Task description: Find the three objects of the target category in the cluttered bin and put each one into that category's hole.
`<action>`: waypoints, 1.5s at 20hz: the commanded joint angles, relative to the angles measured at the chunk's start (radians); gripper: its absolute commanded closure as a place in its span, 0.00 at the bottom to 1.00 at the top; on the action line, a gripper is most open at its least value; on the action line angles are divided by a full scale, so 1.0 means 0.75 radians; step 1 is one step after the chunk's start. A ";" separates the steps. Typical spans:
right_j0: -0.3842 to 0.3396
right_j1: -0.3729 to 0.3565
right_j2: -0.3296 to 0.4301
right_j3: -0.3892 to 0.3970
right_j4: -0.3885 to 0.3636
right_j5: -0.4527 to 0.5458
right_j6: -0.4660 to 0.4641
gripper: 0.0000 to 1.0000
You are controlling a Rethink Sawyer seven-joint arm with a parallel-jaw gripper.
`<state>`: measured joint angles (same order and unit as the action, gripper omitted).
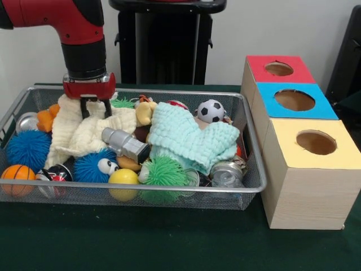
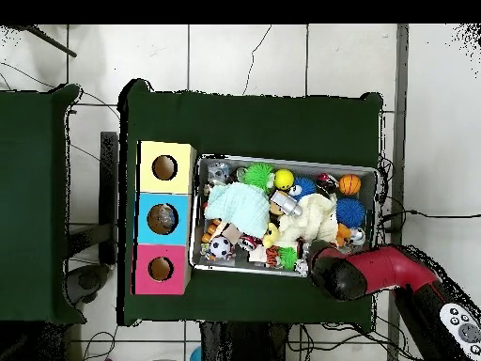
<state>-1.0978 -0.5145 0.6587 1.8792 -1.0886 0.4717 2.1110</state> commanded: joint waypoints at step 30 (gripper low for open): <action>0.629 -0.255 -0.199 0.131 0.494 -0.228 0.345 1.00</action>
<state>-0.7154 -0.7194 0.5766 1.9540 -0.7766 0.4233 2.1188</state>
